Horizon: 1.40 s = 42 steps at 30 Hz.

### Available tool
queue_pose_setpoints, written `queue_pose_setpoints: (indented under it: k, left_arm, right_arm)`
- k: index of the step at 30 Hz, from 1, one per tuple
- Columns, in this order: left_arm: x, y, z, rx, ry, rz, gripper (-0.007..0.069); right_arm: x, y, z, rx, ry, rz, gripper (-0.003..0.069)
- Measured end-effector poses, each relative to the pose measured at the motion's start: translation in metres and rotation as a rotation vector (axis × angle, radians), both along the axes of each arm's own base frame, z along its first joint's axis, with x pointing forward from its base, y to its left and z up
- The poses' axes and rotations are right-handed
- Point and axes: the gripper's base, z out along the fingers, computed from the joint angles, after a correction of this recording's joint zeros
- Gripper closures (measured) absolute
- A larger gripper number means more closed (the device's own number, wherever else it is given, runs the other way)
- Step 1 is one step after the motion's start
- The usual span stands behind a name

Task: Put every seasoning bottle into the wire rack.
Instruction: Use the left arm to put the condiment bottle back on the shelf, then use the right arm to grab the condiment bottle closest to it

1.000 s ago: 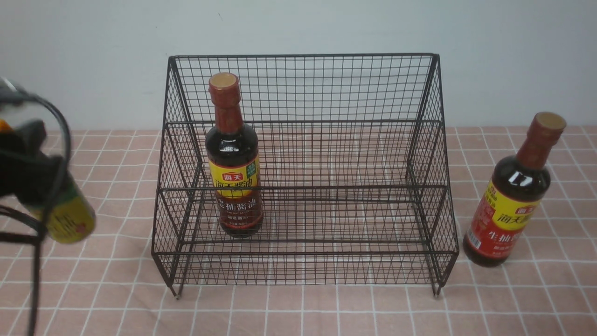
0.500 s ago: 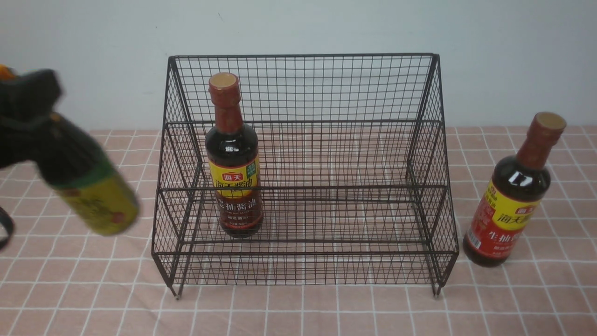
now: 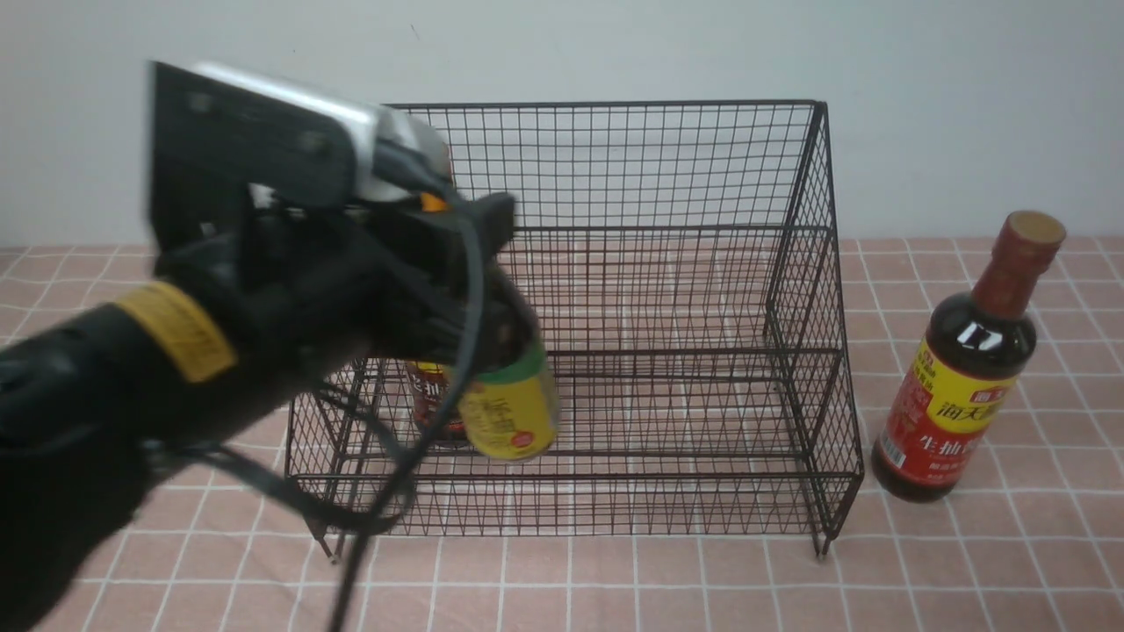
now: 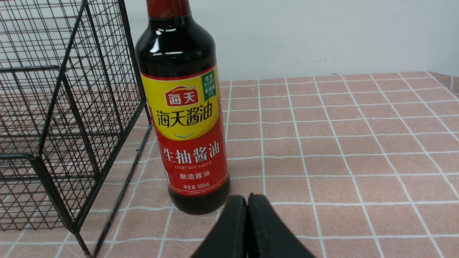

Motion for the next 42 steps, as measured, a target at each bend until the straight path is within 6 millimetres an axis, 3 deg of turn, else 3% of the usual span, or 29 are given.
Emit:
queue_pose_setpoints:
  k: [10,23,30,35,38,42]
  left_arm:
    - [0.027,-0.021,-0.042,0.076,0.066,-0.004,0.0358]
    - [0.038,-0.033,-0.079,0.237,0.131,-0.059,0.0358]
    - [0.039,-0.034,-0.079,0.237,0.127,-0.060,0.0347]
    - [0.037,-0.032,-0.077,0.246,0.138,-0.059,0.0208]
    - [0.030,-0.027,-0.066,0.250,0.143,-0.058,0.0157]
    - [0.012,-0.013,-0.037,0.232,0.115,-0.053,0.0169]
  right_arm:
    - [0.000,0.000,0.000,0.000,0.000,0.000,0.0673]
    - [0.000,0.000,0.000,0.000,0.000,0.000,0.0673]
    - [0.000,0.000,0.000,0.000,0.000,0.000,0.0673]
    - [0.000,0.000,0.000,0.000,0.000,0.000,0.0673]
    - [0.000,0.000,0.000,-0.002,0.000,0.000,0.0673]
    - [0.000,0.000,0.000,-0.003,0.000,0.001,0.0673]
